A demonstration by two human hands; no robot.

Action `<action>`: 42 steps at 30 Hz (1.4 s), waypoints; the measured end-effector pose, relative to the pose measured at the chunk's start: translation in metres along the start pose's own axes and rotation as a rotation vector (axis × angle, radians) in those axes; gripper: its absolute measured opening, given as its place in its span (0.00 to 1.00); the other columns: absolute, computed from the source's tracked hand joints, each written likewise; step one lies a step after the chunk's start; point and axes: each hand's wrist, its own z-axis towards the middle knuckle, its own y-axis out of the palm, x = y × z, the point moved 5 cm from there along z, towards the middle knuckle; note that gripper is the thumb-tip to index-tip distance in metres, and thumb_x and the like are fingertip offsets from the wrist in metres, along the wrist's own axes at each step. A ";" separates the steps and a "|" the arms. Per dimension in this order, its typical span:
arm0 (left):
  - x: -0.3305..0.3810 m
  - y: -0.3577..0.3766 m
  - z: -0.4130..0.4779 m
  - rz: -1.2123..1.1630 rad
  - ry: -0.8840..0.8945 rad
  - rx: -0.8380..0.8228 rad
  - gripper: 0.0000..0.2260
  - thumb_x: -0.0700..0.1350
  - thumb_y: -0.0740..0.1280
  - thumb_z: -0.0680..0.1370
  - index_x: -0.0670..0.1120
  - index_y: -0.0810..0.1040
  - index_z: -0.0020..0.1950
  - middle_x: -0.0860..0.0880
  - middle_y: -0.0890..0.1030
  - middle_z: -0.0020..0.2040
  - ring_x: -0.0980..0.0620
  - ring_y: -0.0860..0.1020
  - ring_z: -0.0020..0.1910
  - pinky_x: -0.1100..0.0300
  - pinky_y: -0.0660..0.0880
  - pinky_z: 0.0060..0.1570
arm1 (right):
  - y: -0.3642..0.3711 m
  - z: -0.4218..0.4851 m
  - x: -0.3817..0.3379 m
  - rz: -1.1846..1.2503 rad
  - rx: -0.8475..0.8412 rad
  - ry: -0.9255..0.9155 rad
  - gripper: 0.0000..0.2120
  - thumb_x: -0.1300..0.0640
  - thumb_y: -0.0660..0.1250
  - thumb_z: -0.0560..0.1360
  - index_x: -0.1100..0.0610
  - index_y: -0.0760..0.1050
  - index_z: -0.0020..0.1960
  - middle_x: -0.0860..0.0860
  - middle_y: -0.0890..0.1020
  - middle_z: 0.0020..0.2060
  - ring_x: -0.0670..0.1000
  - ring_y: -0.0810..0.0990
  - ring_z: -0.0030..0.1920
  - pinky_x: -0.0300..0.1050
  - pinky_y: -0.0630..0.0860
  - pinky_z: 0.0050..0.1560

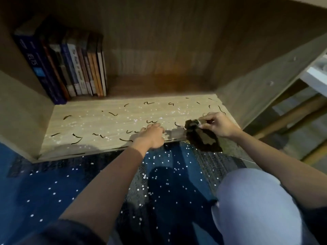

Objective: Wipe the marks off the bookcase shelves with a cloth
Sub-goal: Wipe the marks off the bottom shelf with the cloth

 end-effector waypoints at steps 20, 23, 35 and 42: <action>0.121 0.109 0.138 0.005 -0.168 0.057 0.20 0.42 0.62 0.77 0.44 0.68 0.70 0.43 0.57 0.76 0.43 0.57 0.74 0.45 0.58 0.71 | 0.031 -0.003 0.242 1.627 -0.144 0.601 0.15 0.58 0.56 0.76 0.53 0.78 0.56 0.59 0.82 0.49 0.61 0.78 0.53 0.58 0.75 0.55; 0.127 0.104 0.147 0.034 -0.217 0.061 0.21 0.41 0.61 0.77 0.45 0.68 0.70 0.45 0.60 0.75 0.45 0.57 0.74 0.44 0.57 0.71 | 0.009 0.021 0.249 1.268 -0.230 0.446 0.24 0.70 0.55 0.74 0.47 0.78 0.58 0.57 0.77 0.60 0.59 0.77 0.57 0.55 0.73 0.60; 0.121 0.112 0.163 0.194 -0.240 0.094 0.24 0.50 0.58 0.79 0.51 0.58 0.74 0.50 0.55 0.76 0.47 0.52 0.75 0.40 0.45 0.70 | -0.005 0.132 0.258 -0.091 0.051 0.050 0.24 0.68 0.59 0.72 0.51 0.72 0.65 0.58 0.76 0.59 0.61 0.67 0.59 0.49 0.62 0.63; 0.103 0.107 0.175 0.221 -0.265 0.121 0.42 0.70 0.62 0.69 0.49 0.53 0.76 0.48 0.55 0.76 0.49 0.49 0.75 0.35 0.35 0.67 | 0.050 0.071 0.213 -0.057 -0.039 -0.099 0.24 0.68 0.60 0.74 0.51 0.71 0.66 0.52 0.74 0.63 0.54 0.66 0.61 0.47 0.62 0.66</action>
